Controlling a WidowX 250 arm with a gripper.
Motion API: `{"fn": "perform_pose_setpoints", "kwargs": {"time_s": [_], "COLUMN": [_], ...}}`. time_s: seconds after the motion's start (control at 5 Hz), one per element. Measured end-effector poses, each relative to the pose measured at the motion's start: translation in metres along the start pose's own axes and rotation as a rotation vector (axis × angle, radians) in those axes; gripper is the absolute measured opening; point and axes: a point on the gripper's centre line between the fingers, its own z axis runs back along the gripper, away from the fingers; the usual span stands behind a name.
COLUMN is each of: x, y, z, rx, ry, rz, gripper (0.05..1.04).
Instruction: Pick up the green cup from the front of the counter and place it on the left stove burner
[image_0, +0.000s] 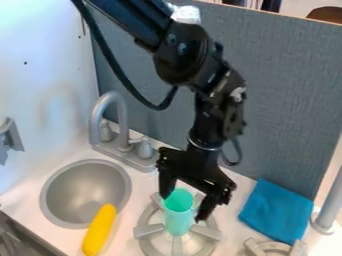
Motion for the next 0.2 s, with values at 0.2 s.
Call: {"fn": "perform_pose_setpoints", "kwargs": {"time_s": [0.2], "x": [-0.0159], "y": [-0.0089], "z": [0.0056], "rx": [0.012], "ry": [0.014], "rz": [-0.033], "gripper": [1.006]}}
